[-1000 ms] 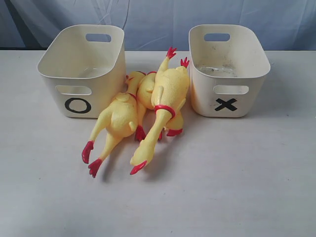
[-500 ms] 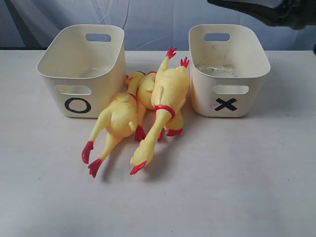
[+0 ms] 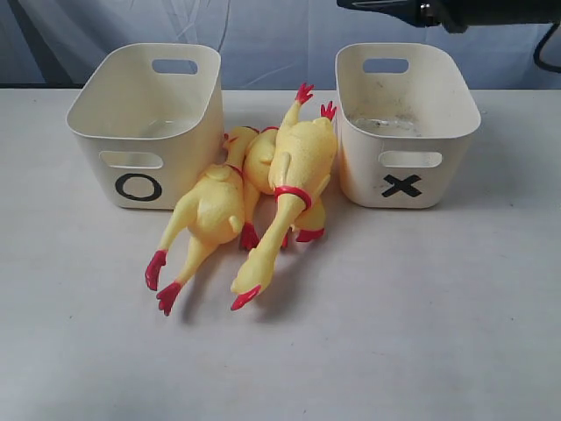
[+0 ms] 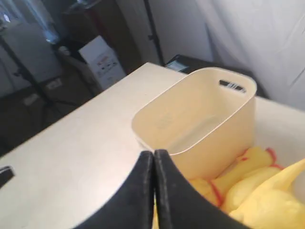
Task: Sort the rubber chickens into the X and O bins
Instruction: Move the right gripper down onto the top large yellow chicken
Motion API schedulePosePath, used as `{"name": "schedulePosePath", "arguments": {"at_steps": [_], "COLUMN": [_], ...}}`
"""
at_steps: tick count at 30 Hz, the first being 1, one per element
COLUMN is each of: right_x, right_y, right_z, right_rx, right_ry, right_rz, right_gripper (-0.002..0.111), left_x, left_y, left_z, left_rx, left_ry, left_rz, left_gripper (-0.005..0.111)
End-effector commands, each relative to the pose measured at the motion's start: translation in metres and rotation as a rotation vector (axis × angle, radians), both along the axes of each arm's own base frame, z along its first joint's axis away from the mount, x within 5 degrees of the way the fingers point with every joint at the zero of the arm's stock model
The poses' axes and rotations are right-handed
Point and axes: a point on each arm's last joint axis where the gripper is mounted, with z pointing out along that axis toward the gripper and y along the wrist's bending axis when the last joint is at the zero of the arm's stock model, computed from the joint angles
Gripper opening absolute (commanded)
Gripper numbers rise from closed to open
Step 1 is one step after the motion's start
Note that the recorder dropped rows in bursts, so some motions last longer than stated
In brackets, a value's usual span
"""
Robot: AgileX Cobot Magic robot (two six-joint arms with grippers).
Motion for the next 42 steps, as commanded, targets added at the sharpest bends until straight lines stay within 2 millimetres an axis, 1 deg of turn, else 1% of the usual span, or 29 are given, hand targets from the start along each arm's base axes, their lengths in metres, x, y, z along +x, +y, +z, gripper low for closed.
{"name": "schedulePosePath", "arguments": {"at_steps": [1, 5, 8, 11, 14, 15, 18, 19, 20, 21, 23, 24, 25, 26, 27, 28, 30, 32, 34, 36, 41, 42], "right_x": [-0.005, -0.006, -0.004, 0.000, 0.003, 0.004, 0.014, 0.015, 0.014, 0.009, -0.010, -0.022, -0.034, -0.042, -0.049, -0.054, -0.060, -0.063, -0.064, -0.063, -0.060, -0.059], "right_y": [0.035, 0.075, 0.100, 0.111, 0.109, 0.106, 0.084, 0.075, 0.073, 0.073, 0.079, 0.079, 0.078, 0.073, 0.070, 0.066, 0.061, 0.060, 0.064, 0.075, 0.112, 0.117], "right_z": [0.000, -0.026, -0.051, -0.068, -0.074, -0.075, -0.077, -0.079, -0.080, -0.085, -0.102, -0.113, -0.123, -0.129, -0.133, -0.135, -0.138, -0.140, -0.140, -0.139, -0.117, -0.114], "right_rx": [-0.112, -0.205, -0.388, -0.477, -0.518, -0.501, -0.492, -0.487, -0.518, -0.678, -1.119, -1.308, -1.458, -1.565, -1.623, -1.633, -1.587, -1.471, -1.310, -1.120, -0.603, -0.541], "right_ry": [-0.155, -0.171, -0.311, -0.337, -0.335, -0.297, -0.159, -0.069, -0.059, -0.143, -0.411, -0.497, -0.534, -0.504, -0.443, -0.349, -0.155, 0.026, 0.153, 0.195, 0.133, 0.118], "right_rz": [-0.046, -0.008, 0.000, -0.049, -0.128, -0.187, -0.496, -0.615, -0.613, -0.503, -0.101, 0.103, 0.285, 0.393, 0.457, 0.446, 0.338, 0.141, -0.033, -0.098, -0.066, -0.065], "right_gripper": [0.000, 0.000, 0.000, 0.000, 0.000, 0.000, 0.000, 0.000, 0.000, 0.000, -0.001, -0.001, -0.001, -0.001, -0.001, -0.001, -0.001, -0.001, -0.001, -0.001, -0.001, -0.001], "left_x": [0.000, 0.000, 0.000, 0.000, 0.000, 0.000, 0.000, 0.000, 0.000, 0.000, 0.000, 0.000, 0.000, 0.000, 0.000, 0.000, 0.000, 0.000, 0.000, 0.000, 0.000, 0.000], "left_y": [0.000, 0.000, 0.000, 0.000, 0.000, 0.000, 0.000, 0.000, 0.000, 0.000, 0.000, 0.000, 0.000, 0.000, 0.000, 0.000, 0.000, 0.000, 0.000, 0.000, 0.000, 0.000], "left_z": [0.002, 0.002, 0.002, 0.002, 0.002, 0.002, 0.002, 0.002, 0.002, 0.002, 0.002, 0.002, 0.002, 0.002, 0.002, 0.002, 0.002, 0.002, 0.002, 0.002, 0.002, 0.002], "left_rx": [-0.007, -0.004, -0.004, -0.004, -0.004, -0.004, -0.004, -0.004, -0.004, -0.004, -0.004, -0.004, -0.004, -0.004, -0.004, -0.004, -0.004, -0.004, -0.004, -0.004, -0.004, -0.004], "left_ry": [-0.022, -0.022, -0.022, -0.022, -0.022, -0.022, -0.022, -0.022, -0.022, -0.022, -0.022, -0.022, -0.022, -0.022, -0.022, -0.022, -0.022, -0.022, -0.022, -0.022, -0.022, -0.022], "left_rz": [-0.003, -0.003, -0.003, -0.003, -0.003, -0.003, -0.003, -0.003, -0.003, -0.003, -0.003, -0.003, -0.003, -0.003, -0.003, -0.003, -0.003, -0.003, -0.003, -0.003, -0.003, -0.003], "left_gripper": [0.000, 0.000, 0.000, 0.000, 0.000, 0.000, 0.000, 0.000, 0.000, 0.000, 0.000, 0.000, 0.000, 0.000, 0.000, 0.000, 0.000, 0.000, 0.000, 0.000, 0.000, 0.000]}}
